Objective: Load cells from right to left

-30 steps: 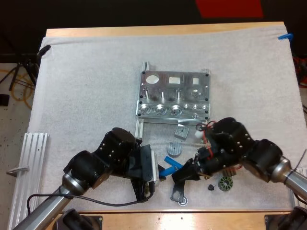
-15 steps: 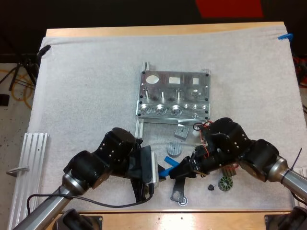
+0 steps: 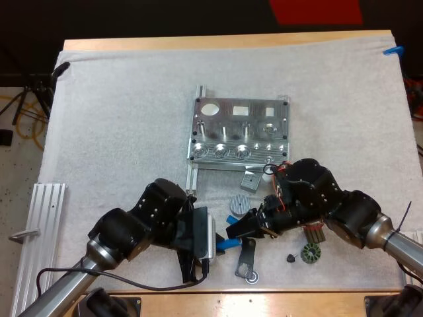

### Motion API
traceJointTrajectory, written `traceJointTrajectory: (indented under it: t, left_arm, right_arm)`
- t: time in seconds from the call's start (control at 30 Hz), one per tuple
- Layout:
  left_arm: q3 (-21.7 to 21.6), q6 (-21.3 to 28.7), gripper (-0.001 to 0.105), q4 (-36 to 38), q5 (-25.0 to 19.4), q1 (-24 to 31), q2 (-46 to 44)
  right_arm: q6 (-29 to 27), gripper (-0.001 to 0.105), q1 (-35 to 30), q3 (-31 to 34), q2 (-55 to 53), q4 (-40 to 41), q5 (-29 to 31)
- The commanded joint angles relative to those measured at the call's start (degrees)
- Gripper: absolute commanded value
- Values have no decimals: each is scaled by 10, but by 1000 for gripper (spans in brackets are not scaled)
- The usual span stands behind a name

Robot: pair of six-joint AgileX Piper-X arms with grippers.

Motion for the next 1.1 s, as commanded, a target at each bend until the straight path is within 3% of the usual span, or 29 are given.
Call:
traceJointTrajectory:
  t: [0.0,0.3,0.77,0.83,1.0,1.07]
  left_arm:
    - [-2,4,11,-2,13,-3,-5]
    - [-2,2,11,-22,-9,-3,-5]
    - [-2,-15,11,-36,-9,-3,-4]
    - [-2,-15,11,-36,-9,-3,-4]
    - [-2,-15,11,-36,-9,-3,-4]
    - [-2,-15,11,-36,-9,-3,-4]
  right_arm:
    - [-2,44,-2,-5,0,-5,-20]
    - [-3,44,-2,-5,0,9,-32]
    - [-16,44,-2,-5,0,28,-32]
    - [-16,40,-2,-5,0,28,-32]
    - [-16,14,-2,-5,0,28,-32]
    - [-23,12,-2,-5,0,28,-32]
